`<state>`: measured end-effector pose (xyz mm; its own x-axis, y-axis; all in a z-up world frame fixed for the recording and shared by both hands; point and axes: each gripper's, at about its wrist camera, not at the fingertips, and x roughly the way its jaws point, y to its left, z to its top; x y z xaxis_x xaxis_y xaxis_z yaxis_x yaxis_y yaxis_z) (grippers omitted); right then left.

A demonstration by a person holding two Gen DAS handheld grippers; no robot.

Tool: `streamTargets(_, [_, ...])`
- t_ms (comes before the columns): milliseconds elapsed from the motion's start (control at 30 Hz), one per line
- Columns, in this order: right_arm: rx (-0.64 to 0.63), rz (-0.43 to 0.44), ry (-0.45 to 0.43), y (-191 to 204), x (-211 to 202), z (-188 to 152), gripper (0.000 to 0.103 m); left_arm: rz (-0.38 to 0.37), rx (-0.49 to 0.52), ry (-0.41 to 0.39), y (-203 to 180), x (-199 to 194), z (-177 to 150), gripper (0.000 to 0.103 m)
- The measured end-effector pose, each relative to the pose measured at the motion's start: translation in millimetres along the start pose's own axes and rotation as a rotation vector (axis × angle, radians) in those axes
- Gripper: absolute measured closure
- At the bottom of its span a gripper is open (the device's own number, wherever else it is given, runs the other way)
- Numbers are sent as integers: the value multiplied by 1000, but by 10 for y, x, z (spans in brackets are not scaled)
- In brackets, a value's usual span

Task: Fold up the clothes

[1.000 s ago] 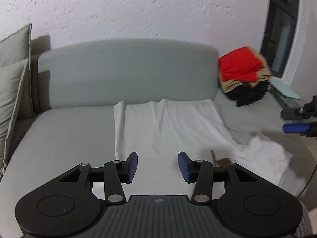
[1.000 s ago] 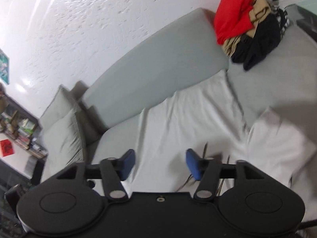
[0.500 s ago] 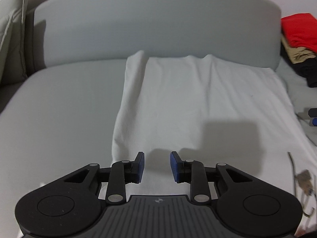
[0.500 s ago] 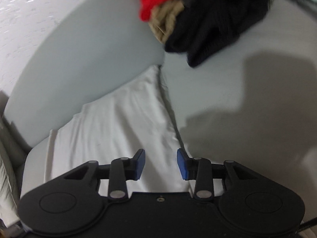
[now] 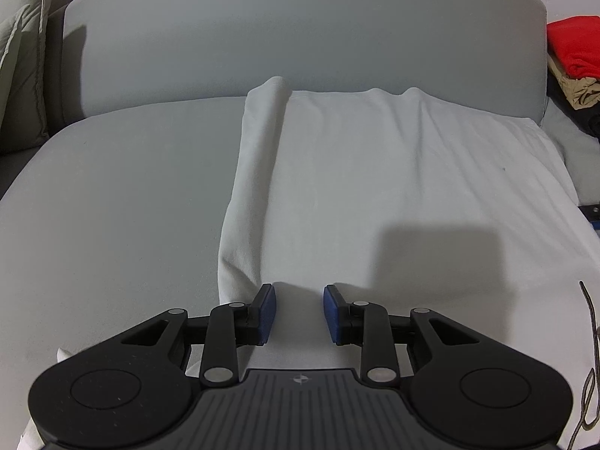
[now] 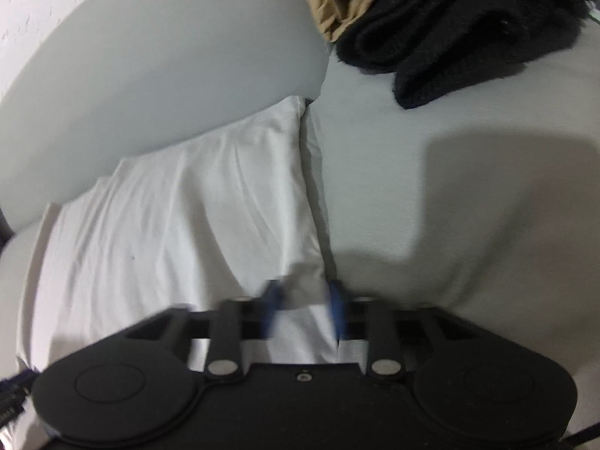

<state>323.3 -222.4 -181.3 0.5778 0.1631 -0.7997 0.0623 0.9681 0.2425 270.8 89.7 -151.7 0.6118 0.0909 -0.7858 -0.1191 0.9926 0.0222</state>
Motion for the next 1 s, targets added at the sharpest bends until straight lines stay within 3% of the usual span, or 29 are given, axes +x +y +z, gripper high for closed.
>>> streamTargets(100, [14, -85, -72, -22, -110, -55, 100, 15, 12, 6, -20, 23, 9, 71])
streamTargets(233, [39, -150, -57, 64, -157, -82, 100, 36, 37, 7, -63, 28, 16, 71])
streamTargets(300, [72, -163, -67, 133, -259, -90, 81, 35, 25, 11, -44, 17, 40, 71])
streamTargets(367, [57, -146, -140, 271, -446, -127, 65, 14, -11, -5, -4, -28, 78, 72])
streamTargets(467, [7, -3, -191, 502, -594, -156, 65, -24, -36, -80, 34, -114, 150, 72])
streamTargets(533, [9, 158, -125, 608, -491, -112, 70, -35, -41, -110, 63, -97, 210, 72])
streamTargets(600, [36, 283, -46, 713, -298, -77, 93, -39, -66, -91, 111, 0, 256, 72])
streamTargets(667, [43, 304, -10, 827, -99, -61, 93, -35, -92, -56, 146, 83, 261, 75])
streamTargets(833, [67, 260, 43, 918, 241, -20, 92, -29, -68, -17, 86, 143, 240, 75])
streamTargets(1000, [20, 218, 32, 984, 295, 19, 92, -31, -69, -1, 64, 151, 227, 70])
